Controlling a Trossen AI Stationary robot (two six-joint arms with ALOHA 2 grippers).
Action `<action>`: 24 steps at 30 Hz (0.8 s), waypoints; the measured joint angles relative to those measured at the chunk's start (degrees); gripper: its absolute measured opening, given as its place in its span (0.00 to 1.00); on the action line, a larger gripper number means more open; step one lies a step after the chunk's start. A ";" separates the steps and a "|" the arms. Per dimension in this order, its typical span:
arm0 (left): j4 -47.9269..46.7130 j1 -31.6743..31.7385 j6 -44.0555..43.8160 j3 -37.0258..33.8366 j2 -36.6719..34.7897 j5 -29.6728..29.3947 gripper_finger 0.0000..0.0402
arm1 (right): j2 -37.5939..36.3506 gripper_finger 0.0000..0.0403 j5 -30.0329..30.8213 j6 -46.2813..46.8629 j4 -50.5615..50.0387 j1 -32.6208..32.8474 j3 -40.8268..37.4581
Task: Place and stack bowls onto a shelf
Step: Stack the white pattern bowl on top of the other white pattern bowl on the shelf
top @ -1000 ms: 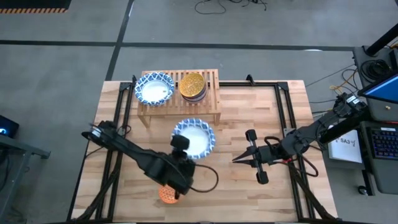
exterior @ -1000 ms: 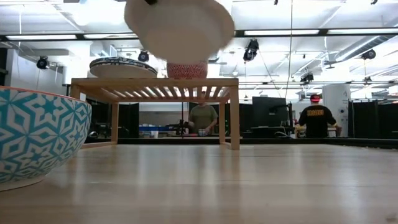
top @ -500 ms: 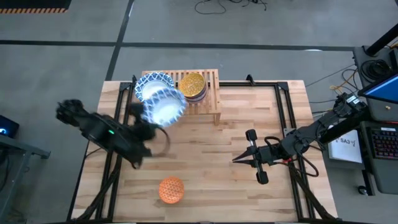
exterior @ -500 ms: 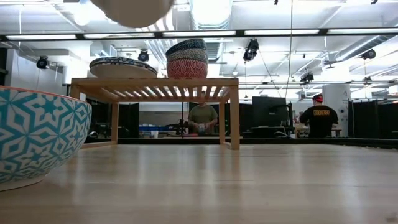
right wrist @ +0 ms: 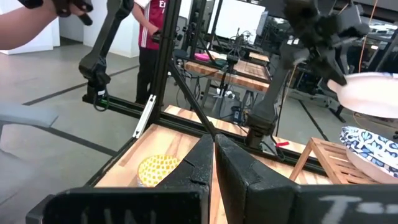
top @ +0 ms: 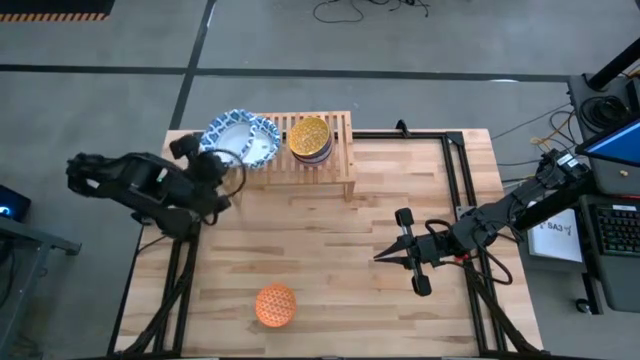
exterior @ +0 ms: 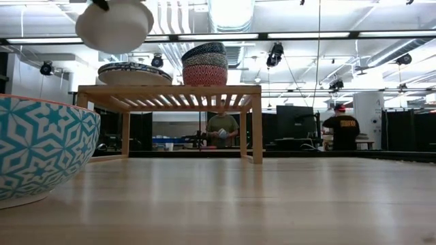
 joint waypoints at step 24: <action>4.57 18.62 32.23 0.75 7.16 8.98 0.03 | 0.00 0.02 0.02 -0.02 -1.52 -0.01 -0.09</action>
